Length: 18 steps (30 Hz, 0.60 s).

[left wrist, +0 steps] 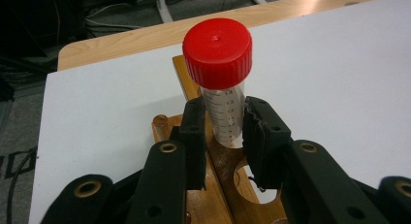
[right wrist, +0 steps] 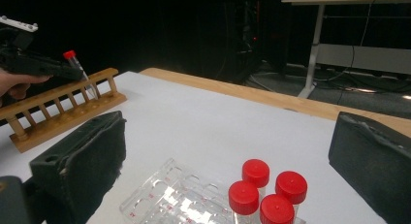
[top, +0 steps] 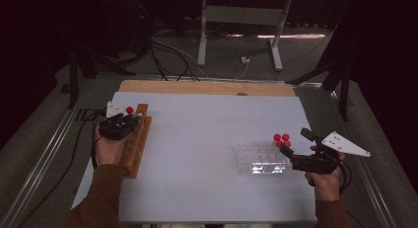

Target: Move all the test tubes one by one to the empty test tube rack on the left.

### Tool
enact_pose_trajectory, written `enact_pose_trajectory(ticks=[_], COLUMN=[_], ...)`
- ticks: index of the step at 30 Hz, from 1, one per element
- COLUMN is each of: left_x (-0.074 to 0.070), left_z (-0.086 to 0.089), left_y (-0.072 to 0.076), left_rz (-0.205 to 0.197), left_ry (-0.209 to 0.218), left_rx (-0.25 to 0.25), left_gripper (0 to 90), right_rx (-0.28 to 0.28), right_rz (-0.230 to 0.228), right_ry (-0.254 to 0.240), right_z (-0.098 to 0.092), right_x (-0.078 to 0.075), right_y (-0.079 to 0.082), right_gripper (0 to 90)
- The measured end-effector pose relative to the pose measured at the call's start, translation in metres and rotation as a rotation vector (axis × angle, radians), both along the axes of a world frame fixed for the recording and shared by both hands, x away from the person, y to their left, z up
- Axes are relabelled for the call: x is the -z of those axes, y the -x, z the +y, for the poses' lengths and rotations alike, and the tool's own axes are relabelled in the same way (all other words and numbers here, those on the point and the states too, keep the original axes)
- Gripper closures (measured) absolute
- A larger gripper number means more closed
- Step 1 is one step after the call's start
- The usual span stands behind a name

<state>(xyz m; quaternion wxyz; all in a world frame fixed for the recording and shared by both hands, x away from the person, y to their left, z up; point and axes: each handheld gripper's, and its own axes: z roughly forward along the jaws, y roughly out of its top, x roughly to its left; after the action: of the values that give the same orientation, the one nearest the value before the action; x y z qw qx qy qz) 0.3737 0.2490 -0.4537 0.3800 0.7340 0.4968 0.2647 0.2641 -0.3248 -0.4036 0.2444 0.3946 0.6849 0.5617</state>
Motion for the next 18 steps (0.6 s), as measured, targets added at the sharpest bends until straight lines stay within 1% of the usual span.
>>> enact_pose_trajectory(ticks=[10, 14, 16, 18], left_x=[-0.0023, -0.0048, -0.0054, -0.0059], left_z=[0.0002, 0.0001, -0.0002, -0.0001], left_y=[-0.0004, -0.0004, 0.0001, 0.0012], left_rz=[-0.002, -0.01, -0.012, -0.017], left_ry=[-0.008, -0.005, -0.003, 0.006], left_rx=[-0.003, -0.001, 0.002, 0.003], left_gripper=[70.0, 69.6, 68.3, 62.7], right_rx=[-0.003, -0.002, 0.0, 0.004], right_rz=[0.004, 0.004, 0.003, -0.002], right_ry=[0.003, 0.001, 0.002, -0.003], right_z=[0.0008, 0.0005, 0.0003, -0.001], right_x=[0.0012, 0.0013, 0.0011, 0.0005], right_y=[-0.0007, -0.0007, -0.0005, -0.0004], right_gripper=[0.0, 0.0, 0.0, 0.0])
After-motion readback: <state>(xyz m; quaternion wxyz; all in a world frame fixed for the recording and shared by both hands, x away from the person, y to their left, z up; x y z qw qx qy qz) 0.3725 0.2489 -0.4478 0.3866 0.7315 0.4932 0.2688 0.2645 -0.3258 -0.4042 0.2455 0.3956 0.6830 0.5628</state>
